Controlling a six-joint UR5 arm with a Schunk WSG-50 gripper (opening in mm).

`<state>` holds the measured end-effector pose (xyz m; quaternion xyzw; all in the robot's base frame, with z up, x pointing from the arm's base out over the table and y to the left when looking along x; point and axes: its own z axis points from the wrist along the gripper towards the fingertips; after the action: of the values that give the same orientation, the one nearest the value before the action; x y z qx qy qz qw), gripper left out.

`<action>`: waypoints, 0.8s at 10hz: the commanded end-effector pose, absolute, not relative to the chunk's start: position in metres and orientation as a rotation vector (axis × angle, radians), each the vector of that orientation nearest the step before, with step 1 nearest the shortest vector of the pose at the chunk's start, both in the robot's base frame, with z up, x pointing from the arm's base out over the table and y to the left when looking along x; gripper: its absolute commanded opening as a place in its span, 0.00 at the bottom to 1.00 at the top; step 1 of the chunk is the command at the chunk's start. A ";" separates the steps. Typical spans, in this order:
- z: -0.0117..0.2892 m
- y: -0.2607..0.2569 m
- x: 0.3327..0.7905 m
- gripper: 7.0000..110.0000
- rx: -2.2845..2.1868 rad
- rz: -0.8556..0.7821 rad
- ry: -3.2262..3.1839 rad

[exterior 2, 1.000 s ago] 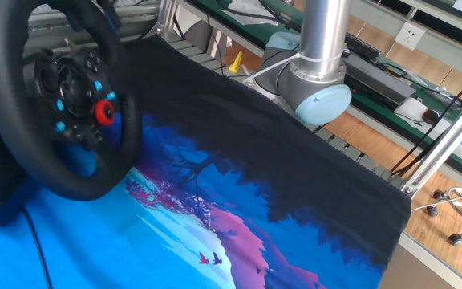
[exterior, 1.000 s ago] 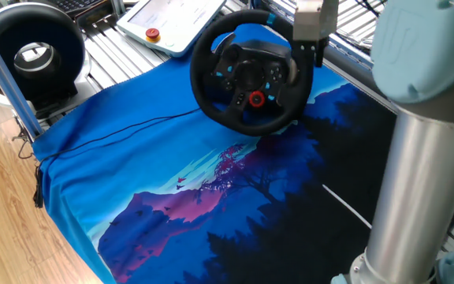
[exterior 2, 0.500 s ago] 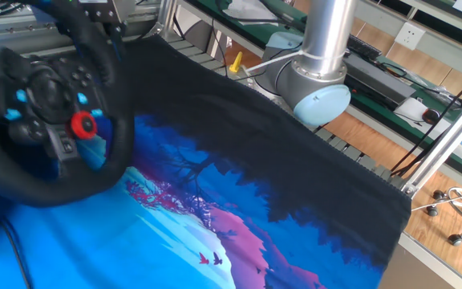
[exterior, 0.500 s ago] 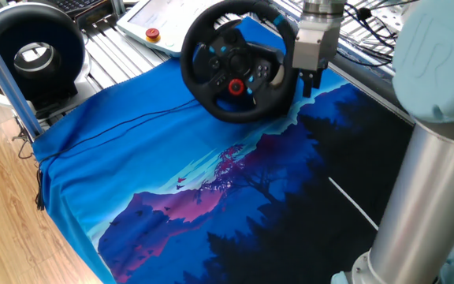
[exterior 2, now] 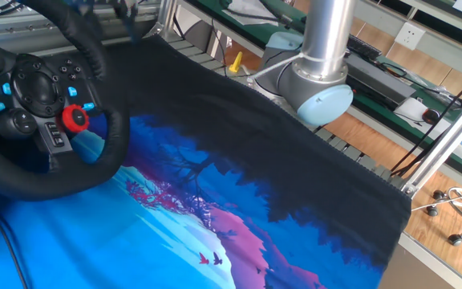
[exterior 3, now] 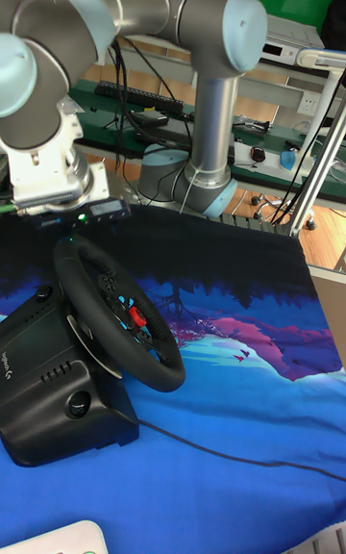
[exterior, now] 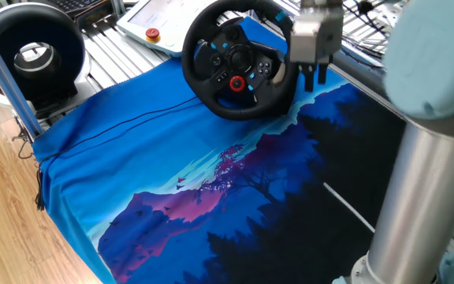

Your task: Rotate the steering wheel 90 degrees clockwise

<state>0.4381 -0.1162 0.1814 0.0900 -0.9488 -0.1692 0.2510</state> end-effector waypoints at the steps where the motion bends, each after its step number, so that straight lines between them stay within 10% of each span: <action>1: 0.238 -0.093 0.449 0.36 0.192 -0.484 -2.469; 8: 0.211 -0.060 0.499 0.36 0.341 -0.540 -2.598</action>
<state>0.4961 -0.0652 0.2110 0.1102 -0.9477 -0.1972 0.2255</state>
